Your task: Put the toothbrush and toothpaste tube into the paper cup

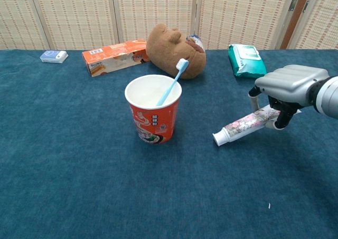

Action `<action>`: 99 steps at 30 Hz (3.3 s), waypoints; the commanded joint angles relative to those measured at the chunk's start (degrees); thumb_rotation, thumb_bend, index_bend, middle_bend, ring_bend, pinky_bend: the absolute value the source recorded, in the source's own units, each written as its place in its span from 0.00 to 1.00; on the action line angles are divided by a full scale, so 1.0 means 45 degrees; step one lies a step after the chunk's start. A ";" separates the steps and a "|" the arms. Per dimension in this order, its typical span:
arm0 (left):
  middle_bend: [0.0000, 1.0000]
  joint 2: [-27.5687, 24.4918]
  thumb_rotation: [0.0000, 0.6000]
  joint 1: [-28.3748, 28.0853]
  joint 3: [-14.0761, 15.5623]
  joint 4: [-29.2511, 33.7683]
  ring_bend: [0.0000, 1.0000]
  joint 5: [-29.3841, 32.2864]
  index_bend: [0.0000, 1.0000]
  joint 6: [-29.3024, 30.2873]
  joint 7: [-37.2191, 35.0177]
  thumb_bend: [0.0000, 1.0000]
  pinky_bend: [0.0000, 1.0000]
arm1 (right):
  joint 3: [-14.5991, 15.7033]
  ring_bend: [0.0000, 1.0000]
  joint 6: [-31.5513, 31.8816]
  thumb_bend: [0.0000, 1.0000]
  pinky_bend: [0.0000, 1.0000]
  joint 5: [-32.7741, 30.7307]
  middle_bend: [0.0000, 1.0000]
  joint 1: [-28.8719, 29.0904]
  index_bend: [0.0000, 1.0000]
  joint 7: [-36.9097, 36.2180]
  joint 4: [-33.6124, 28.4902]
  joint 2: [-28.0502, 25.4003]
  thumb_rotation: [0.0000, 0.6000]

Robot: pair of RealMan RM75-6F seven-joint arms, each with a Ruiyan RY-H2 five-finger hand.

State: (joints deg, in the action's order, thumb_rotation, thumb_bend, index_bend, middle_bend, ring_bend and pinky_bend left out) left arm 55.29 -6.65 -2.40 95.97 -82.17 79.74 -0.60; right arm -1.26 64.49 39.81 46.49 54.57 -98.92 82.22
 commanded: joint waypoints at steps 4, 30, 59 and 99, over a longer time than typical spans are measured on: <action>0.00 -0.0018 1.00 0.0026 -0.0001 0.0004 0.00 0.0052 0.00 0.0018 -0.0051 0.00 0.00 | 0.0074 1.00 -0.0139 0.21 1.00 -0.0060 1.00 0.0036 0.49 -0.0024 -0.0071 -0.0030 1.00; 0.00 -0.0046 1.00 0.0050 0.0007 -0.0068 0.00 0.0065 0.00 0.0049 -0.0192 0.00 0.00 | 0.0422 1.00 -0.0730 0.09 1.00 -0.0027 1.00 0.0484 0.33 -0.0048 0.0018 0.0678 1.00; 0.00 -0.0058 1.00 0.0150 0.0024 -0.0279 0.00 0.0088 0.00 0.0094 -0.0553 0.00 0.00 | 0.0420 1.00 -0.0884 0.27 1.00 0.0669 1.00 0.0569 0.50 -0.0415 0.1094 0.1822 1.00; 0.00 -0.0096 1.00 0.0036 0.0013 0.0060 0.00 0.0019 0.00 0.0040 0.0011 0.00 0.00 | -0.0218 1.00 -0.0012 0.41 1.00 0.3044 1.00 -0.1216 0.66 -0.4651 -0.3274 -0.1278 1.00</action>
State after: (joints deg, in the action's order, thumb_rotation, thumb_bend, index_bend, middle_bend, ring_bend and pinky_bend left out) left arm 54.86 -6.49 -2.34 96.23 -82.09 79.92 -0.56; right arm -2.09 64.78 53.18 41.31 34.27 -113.32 76.91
